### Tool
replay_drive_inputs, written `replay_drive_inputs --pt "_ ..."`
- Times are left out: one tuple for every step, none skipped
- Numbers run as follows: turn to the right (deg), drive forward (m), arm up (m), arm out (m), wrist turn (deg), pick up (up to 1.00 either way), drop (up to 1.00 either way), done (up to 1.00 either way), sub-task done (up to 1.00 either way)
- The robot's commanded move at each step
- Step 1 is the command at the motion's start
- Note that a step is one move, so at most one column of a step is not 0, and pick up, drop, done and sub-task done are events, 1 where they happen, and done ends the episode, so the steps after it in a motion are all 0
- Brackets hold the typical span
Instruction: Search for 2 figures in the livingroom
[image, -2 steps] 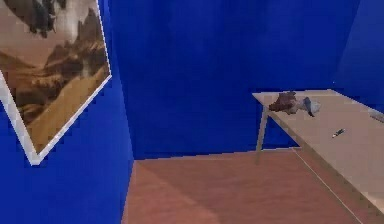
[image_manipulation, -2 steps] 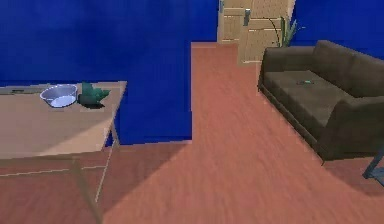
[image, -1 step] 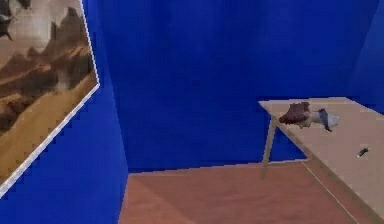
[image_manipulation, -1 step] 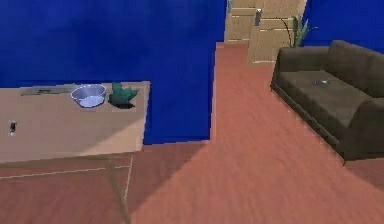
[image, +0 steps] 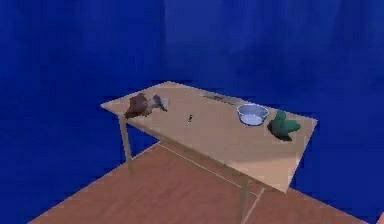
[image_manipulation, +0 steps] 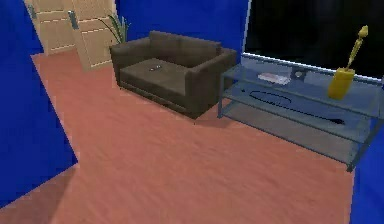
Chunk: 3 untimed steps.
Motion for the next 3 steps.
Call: replay_drive_inputs --pt "33.0 0.00 0.00 0.00 0.0 0.00 0.00 0.00 0.00" --pt "0.0 0.05 0.00 0.00 0.0 0.00 0.00 0.00 0.00" --pt "-33.0 0.00 0.00 0.00 0.0 0.00 0.00 0.00 0.00"
